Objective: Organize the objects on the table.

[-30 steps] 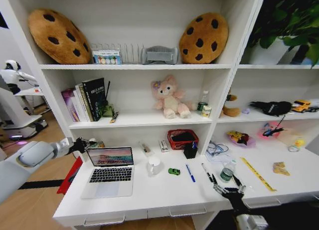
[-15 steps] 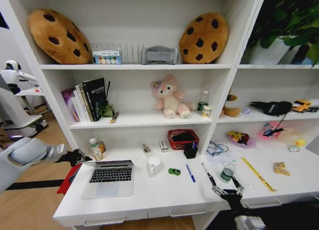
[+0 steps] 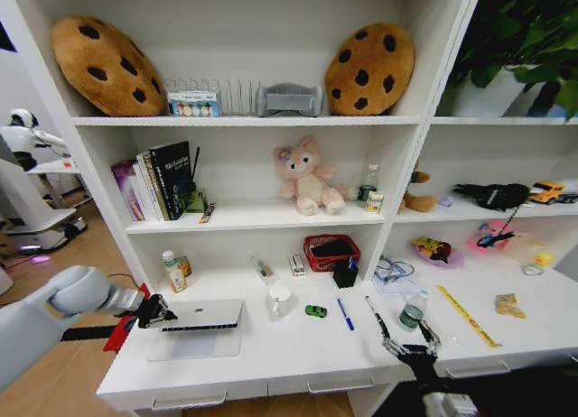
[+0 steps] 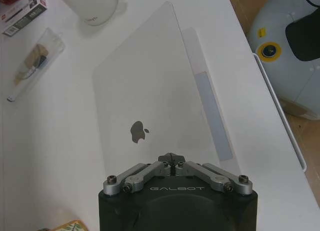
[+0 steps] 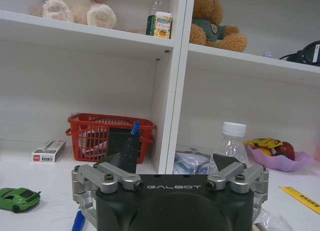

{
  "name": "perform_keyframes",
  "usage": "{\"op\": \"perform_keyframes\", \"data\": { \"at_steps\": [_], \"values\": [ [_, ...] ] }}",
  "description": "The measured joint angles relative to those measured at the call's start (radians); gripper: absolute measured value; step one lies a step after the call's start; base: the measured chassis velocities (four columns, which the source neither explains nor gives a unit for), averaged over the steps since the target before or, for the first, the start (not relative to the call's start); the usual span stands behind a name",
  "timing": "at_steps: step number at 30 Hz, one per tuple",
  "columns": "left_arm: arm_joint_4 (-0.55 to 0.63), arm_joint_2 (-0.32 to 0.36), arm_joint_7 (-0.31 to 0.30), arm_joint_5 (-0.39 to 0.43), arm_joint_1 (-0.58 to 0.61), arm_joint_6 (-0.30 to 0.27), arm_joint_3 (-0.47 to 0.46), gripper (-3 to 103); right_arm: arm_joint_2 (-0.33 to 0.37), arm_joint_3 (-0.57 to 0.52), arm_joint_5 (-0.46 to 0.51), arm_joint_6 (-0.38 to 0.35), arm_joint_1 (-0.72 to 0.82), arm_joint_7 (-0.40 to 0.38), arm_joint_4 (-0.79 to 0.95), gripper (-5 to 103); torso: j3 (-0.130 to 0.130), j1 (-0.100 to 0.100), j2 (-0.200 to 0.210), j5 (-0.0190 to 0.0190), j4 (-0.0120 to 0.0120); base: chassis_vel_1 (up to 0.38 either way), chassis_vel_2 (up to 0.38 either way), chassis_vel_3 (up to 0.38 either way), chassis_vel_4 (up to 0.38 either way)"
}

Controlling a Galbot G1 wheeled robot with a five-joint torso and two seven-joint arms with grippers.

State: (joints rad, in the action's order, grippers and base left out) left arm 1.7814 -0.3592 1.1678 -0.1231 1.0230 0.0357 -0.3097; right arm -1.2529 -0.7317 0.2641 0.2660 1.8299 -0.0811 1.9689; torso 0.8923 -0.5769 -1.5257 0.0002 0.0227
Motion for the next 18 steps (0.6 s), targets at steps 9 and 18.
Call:
{"op": "perform_keyframes", "data": {
  "at_steps": [9,18],
  "values": [
    [-0.029,-0.048,-0.109,0.003,0.082,0.037,-0.032,0,-0.003,-0.003,-0.003,0.000,0.002,-0.005,0.003,100,0.000,0.000,0.000,-0.0002,-0.0003,0.000,0.000,0.000,0.000],
    [0.005,-0.138,-0.675,0.521,0.172,-0.153,-0.093,0,-0.021,-0.047,0.007,0.004,0.031,-0.009,0.040,100,0.000,0.000,0.000,-0.0005,0.0005,0.000,0.000,0.000,0.000]
  ]
}}
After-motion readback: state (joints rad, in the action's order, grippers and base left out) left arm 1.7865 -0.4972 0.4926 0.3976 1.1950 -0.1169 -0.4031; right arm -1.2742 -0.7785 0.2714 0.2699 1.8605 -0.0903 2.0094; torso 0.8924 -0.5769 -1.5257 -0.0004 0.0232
